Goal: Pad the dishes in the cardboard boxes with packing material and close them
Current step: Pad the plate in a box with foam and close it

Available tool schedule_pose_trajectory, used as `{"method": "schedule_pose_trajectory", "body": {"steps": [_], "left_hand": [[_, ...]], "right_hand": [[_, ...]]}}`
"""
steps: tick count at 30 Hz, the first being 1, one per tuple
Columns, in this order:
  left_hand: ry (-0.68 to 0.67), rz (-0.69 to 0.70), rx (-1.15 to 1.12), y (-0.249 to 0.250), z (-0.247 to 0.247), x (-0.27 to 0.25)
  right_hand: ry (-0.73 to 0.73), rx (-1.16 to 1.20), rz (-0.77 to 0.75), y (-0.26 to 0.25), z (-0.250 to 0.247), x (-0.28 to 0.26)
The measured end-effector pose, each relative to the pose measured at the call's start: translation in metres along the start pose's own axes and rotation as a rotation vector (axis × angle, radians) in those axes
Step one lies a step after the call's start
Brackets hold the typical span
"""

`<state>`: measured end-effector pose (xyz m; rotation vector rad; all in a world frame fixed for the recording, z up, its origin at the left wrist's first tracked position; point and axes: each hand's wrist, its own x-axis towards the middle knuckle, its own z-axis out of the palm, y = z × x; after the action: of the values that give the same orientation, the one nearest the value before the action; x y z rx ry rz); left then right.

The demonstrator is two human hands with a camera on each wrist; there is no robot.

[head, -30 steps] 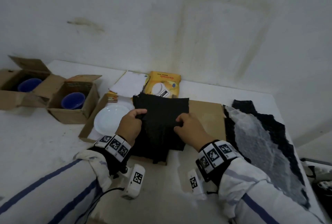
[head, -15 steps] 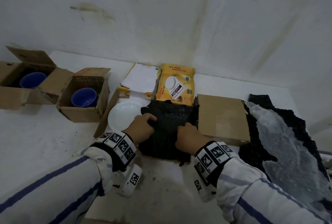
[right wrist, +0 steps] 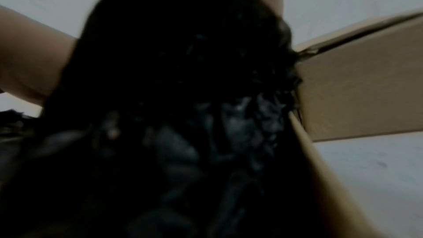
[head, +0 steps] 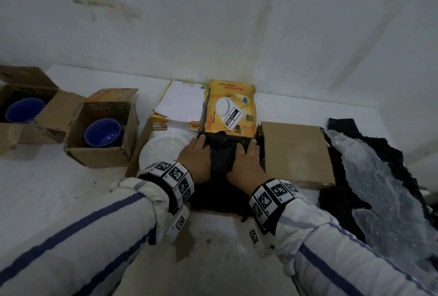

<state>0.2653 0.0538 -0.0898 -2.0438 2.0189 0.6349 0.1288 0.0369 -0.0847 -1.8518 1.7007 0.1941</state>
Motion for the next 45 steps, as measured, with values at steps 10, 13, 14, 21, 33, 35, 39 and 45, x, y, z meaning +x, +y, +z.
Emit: {"method": "schedule_pose_trajectory", "body": {"steps": [10,13,14,21,33,35,39,45], "left_hand": [[-0.038,0.031,0.168,0.003,0.0,0.012],[-0.056,0.046,0.175,0.001,0.0,0.014],[-0.062,0.048,0.174,0.0,0.001,0.014],[-0.061,0.061,0.086,-0.006,0.006,0.015],[-0.169,-0.028,-0.147,-0.022,-0.015,-0.016],[-0.262,0.01,-0.043,-0.021,-0.015,-0.019],[-0.279,0.069,0.114,-0.013,-0.012,-0.022],[-0.196,0.102,0.192,-0.001,-0.004,-0.023]], "right_hand": [[-0.023,0.114,0.046,-0.003,-0.002,0.015],[-0.007,0.149,0.051,-0.001,-0.006,0.019],[-0.006,0.153,0.058,-0.001,-0.008,0.02],[-0.038,0.086,0.064,-0.001,-0.03,0.024],[-0.295,-0.466,-0.283,0.005,-0.059,-0.028],[-0.378,-0.566,-0.298,0.007,-0.052,-0.034],[-0.414,-0.622,-0.307,0.013,-0.036,-0.037],[-0.323,-0.636,-0.321,0.015,-0.019,-0.035]]}}
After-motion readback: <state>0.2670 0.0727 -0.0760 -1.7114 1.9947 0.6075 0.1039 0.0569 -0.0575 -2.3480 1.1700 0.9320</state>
